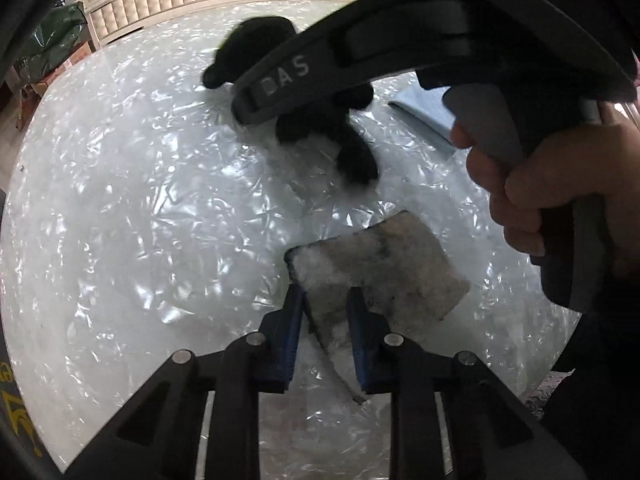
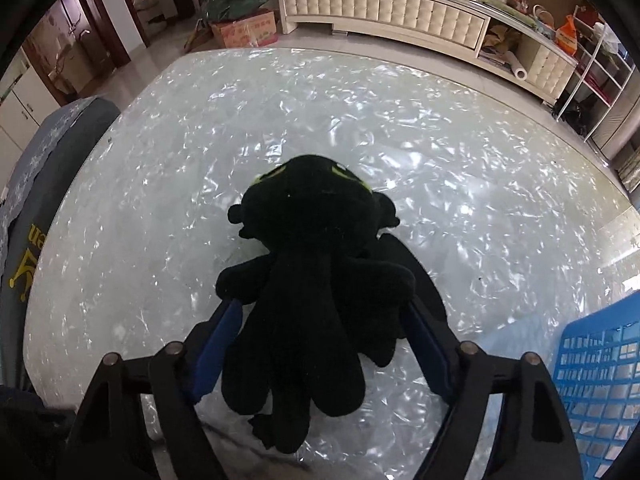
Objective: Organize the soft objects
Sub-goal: 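Grasp the black plush toy with the right gripper and lift it, then carry the plush toy with the right gripper over the basket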
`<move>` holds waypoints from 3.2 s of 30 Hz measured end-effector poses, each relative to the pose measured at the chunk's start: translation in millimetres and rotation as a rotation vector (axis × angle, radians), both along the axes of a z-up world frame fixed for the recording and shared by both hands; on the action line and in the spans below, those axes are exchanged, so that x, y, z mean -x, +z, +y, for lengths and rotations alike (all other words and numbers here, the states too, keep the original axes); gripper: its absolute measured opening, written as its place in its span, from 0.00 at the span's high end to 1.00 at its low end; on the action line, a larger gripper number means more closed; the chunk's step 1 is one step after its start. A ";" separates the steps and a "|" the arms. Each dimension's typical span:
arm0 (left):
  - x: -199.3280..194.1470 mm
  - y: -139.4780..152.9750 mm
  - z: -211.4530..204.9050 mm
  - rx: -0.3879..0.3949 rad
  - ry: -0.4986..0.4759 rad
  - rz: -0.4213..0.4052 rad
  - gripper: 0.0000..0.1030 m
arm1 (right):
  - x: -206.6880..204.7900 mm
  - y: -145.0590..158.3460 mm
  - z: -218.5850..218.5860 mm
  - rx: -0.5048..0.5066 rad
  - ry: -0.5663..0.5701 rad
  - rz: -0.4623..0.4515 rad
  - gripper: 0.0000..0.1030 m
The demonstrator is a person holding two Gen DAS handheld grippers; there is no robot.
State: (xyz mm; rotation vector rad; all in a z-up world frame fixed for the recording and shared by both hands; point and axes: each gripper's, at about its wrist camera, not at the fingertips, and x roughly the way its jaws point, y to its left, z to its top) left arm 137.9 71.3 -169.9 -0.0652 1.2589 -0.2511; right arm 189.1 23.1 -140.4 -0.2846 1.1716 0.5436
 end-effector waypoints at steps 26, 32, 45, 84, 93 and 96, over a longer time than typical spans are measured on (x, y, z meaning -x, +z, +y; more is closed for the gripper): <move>27.8 49.7 24.0 0.053 -0.004 -0.144 1.00 | 35.7 67.8 -52.2 -0.067 -0.036 -0.141 0.56; 35.1 78.7 17.7 0.042 0.005 -0.181 1.00 | 53.6 84.9 -59.8 -0.068 -0.045 -0.172 0.56; 42.8 115.9 3.5 0.024 0.010 -0.247 1.00 | 80.4 124.8 -84.6 -0.107 -0.041 -0.246 0.61; 10.3 165.8 -130.5 0.053 -0.178 -0.263 1.00 | 86.9 108.6 -219.5 -0.140 -0.290 -0.269 0.65; 8.1 162.3 -148.2 0.046 -0.216 -0.250 1.00 | 97.4 90.0 -215.0 -0.115 -0.266 -0.201 0.64; 8.8 161.4 -151.3 0.039 -0.225 -0.248 1.00 | 100.5 92.7 -215.3 -0.101 -0.258 -0.190 0.61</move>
